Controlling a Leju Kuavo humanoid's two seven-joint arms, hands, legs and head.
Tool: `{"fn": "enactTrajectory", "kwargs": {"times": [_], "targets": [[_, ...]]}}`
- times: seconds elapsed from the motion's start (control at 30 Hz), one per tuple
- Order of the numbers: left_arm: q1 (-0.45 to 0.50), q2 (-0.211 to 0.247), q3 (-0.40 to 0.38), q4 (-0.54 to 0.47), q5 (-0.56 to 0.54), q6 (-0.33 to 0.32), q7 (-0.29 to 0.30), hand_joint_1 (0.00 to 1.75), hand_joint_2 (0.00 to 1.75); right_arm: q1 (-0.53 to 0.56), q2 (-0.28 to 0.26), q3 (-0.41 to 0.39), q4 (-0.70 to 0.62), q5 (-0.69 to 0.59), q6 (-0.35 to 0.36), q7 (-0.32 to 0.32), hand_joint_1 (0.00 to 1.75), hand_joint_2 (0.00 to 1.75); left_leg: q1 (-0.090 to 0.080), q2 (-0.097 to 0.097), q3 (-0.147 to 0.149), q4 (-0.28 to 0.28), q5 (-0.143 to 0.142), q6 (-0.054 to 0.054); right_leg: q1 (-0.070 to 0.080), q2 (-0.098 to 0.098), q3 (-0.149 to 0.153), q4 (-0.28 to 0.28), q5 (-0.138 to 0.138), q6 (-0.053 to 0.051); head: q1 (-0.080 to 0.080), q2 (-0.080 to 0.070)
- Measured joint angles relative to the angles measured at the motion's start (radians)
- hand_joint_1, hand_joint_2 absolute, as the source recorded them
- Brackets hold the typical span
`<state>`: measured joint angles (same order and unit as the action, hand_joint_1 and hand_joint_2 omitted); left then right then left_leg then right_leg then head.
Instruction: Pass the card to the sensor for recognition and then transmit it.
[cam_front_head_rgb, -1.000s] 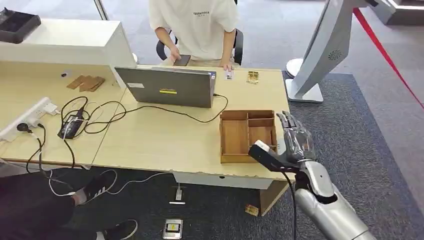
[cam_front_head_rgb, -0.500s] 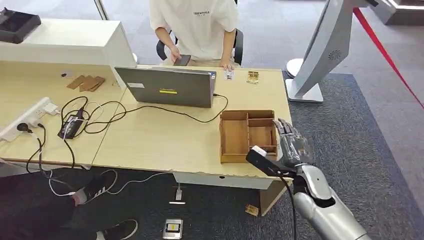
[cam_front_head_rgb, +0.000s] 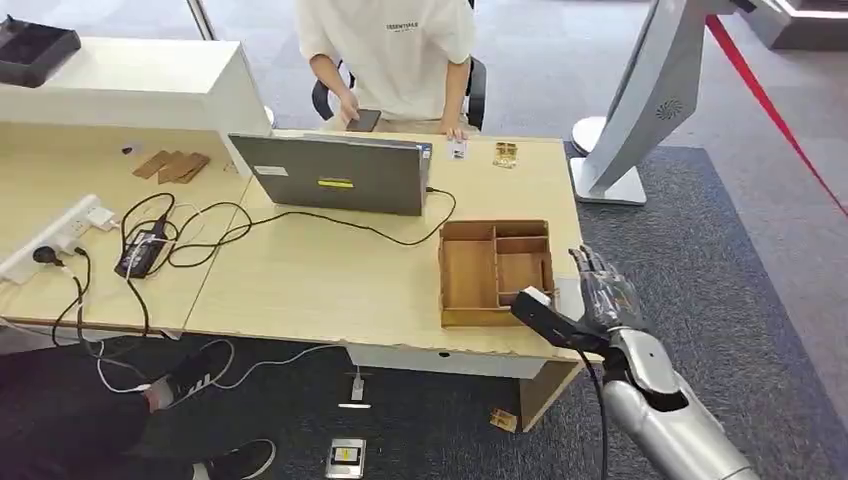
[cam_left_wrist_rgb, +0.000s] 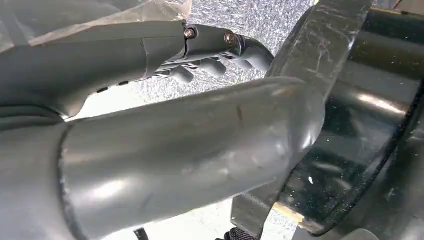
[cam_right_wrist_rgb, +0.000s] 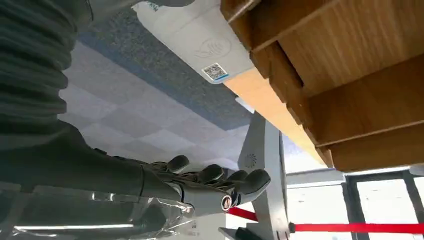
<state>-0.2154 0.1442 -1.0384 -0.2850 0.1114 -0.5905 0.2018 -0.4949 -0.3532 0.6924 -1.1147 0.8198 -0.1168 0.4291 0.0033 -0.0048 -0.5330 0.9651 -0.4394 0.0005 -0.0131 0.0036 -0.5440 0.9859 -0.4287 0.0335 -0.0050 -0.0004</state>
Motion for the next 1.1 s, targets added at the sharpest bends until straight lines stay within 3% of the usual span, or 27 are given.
{"fn": "enactTrajectory", "kwargs": {"times": [0.27,1.1], "targets": [[-0.003,0.000,0.000,0.000,-0.004,0.000,0.001,0.00,0.00,0.013,0.013,0.015,0.001,0.031,-0.011,-0.072,0.00,1.75,0.000,0.000,0.000,0.000,0.000,0.000,0.000,0.000,0.000,0.001,0.000,0.000,0.000,0.000],[-0.009,0.000,0.000,0.000,-0.012,0.000,-0.006,0.00,0.00,0.013,0.064,0.064,0.019,0.067,-0.098,-0.128,0.00,1.75,0.000,0.000,0.000,0.000,0.000,0.000,0.000,0.000,0.000,0.001,0.000,0.000,0.000,0.000]]}}
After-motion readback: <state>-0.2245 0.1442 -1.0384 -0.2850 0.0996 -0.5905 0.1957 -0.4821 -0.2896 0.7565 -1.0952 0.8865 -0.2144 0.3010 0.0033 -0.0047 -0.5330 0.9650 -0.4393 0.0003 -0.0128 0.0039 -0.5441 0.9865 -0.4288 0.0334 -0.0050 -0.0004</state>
